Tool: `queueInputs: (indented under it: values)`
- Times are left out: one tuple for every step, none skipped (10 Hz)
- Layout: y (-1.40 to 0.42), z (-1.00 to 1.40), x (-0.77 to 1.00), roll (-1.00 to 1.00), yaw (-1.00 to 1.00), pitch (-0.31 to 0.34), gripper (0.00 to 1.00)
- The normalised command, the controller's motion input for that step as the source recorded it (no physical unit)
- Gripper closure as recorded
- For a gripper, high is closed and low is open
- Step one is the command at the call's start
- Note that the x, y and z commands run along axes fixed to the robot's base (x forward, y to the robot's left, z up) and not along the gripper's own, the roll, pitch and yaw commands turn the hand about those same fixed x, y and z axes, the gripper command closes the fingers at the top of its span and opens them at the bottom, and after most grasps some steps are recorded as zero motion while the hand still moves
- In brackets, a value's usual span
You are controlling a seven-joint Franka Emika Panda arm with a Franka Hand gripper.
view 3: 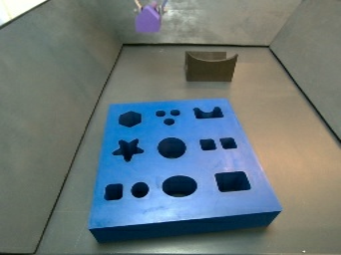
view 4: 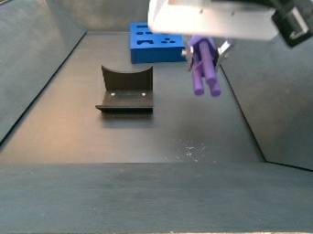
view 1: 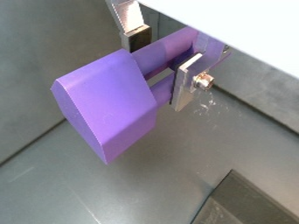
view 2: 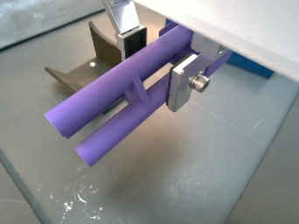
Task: Pick up the 3 prong object. Move up. Rotate the 3 prong object. Place the 3 prong object on the fixture. Regrasp the 3 prong object. Move to above the board. Insert the 3 prong object.
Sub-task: Place the 3 prong object on the fixture.
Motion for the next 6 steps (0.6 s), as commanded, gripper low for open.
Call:
queueInputs:
  values:
    - [0.01, 0.89, -0.03, 0.11, 0.01, 0.078, 1.0]
    - [0.01, 0.76, -0.03, 0.12, 0.01, 0.084, 1.0]
    - [0.0, 0.58, -0.02, 0.13, 0.02, 0.09, 1.0]
    - [0.01, 0.45, -0.01, 0.12, 0.03, 0.097, 1.0]
    - [0.01, 0.36, -0.01, 0.12, 0.03, 0.104, 1.0]
    - [0.0, 0.18, 0.0, 0.13, 0.04, 0.117, 1.0]
